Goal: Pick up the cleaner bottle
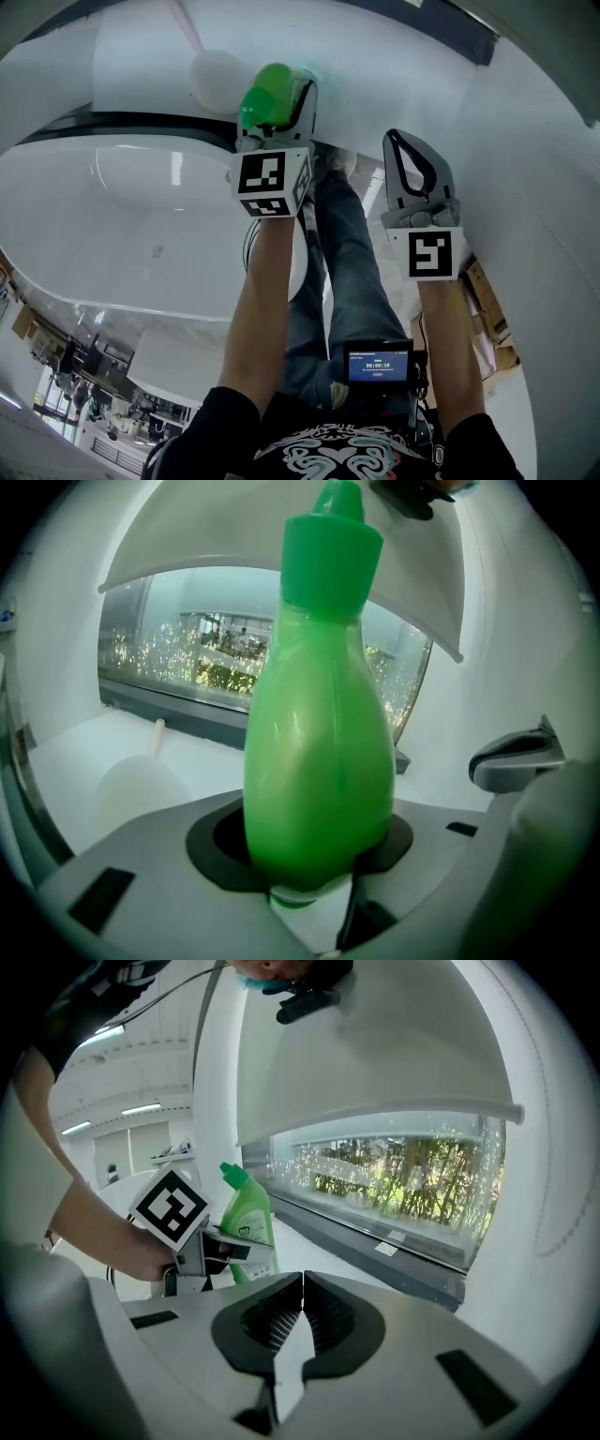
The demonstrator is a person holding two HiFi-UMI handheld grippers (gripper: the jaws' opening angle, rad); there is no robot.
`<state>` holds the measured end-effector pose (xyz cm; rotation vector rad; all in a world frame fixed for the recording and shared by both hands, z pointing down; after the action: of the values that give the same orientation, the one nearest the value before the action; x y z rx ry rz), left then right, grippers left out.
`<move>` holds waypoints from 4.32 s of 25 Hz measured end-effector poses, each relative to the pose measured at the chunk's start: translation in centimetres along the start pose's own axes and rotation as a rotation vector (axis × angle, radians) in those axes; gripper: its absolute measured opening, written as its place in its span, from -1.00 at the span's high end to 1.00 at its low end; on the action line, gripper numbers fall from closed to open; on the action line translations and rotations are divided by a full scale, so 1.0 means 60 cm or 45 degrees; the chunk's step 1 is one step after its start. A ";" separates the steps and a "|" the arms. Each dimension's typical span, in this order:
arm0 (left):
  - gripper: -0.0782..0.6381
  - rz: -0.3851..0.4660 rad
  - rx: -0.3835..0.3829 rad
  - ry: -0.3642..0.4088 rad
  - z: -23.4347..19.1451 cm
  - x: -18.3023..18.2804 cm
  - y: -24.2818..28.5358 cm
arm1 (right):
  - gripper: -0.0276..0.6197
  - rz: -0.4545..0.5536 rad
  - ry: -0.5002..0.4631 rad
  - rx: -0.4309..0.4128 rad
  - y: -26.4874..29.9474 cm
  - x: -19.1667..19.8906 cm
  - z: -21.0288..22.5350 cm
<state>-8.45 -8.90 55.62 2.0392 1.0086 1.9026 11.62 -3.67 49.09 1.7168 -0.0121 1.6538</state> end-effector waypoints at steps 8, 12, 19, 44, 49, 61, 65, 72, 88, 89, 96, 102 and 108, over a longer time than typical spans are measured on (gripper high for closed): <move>0.22 0.022 0.025 -0.253 -0.037 -0.005 0.003 | 0.83 0.020 -0.002 -0.014 0.002 -0.012 -0.001; 0.22 0.034 0.057 -0.394 -0.059 -0.004 0.011 | 0.83 0.012 0.006 -0.010 0.001 -0.009 0.003; 0.22 0.103 0.079 -0.842 -0.111 0.014 0.024 | 0.83 0.014 0.007 -0.014 0.001 -0.006 0.006; 0.23 0.218 0.339 -1.166 -0.088 0.062 0.044 | 0.83 0.007 0.034 -0.015 0.007 -0.007 0.015; 0.23 0.276 0.359 -1.348 -0.082 0.066 0.037 | 0.83 0.011 0.035 -0.020 0.007 -0.008 0.010; 0.23 0.403 0.430 -1.401 -0.085 0.040 -0.001 | 0.83 0.033 0.023 -0.010 0.001 -0.018 0.002; 0.23 0.439 0.448 -1.436 -0.078 0.025 -0.020 | 0.83 0.059 0.020 -0.004 -0.002 -0.027 0.002; 0.23 0.478 0.471 -1.430 -0.072 -0.012 -0.057 | 0.83 0.081 0.014 0.001 -0.015 -0.054 0.005; 0.23 0.557 0.506 -1.447 -0.053 -0.123 -0.225 | 0.83 0.078 -0.081 -0.042 -0.096 -0.163 -0.033; 0.23 0.560 0.509 -1.447 -0.054 -0.123 -0.225 | 0.83 0.082 -0.084 -0.044 -0.092 -0.162 -0.034; 0.23 0.575 0.535 -1.489 -0.049 -0.166 -0.241 | 0.83 0.115 -0.045 -0.014 -0.099 -0.202 -0.032; 0.23 0.565 0.568 -1.518 -0.021 -0.245 -0.304 | 0.83 0.144 -0.058 0.039 -0.161 -0.289 -0.043; 0.23 0.597 0.620 -1.522 0.010 -0.264 -0.386 | 0.83 0.209 -0.049 0.083 -0.229 -0.314 -0.064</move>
<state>-15.33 -0.35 29.76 3.1396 0.6726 0.1906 11.79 -0.66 25.65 1.8385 -0.1211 1.7565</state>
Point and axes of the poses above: the fingertips, and each gripper's own axes: y forward along the fingers, z to its right, x out of its underside, the point moved 10 cm from there along -y, backward along the fingers, and after that the axes turned 4 degrees about y, right-handed, at the moved point
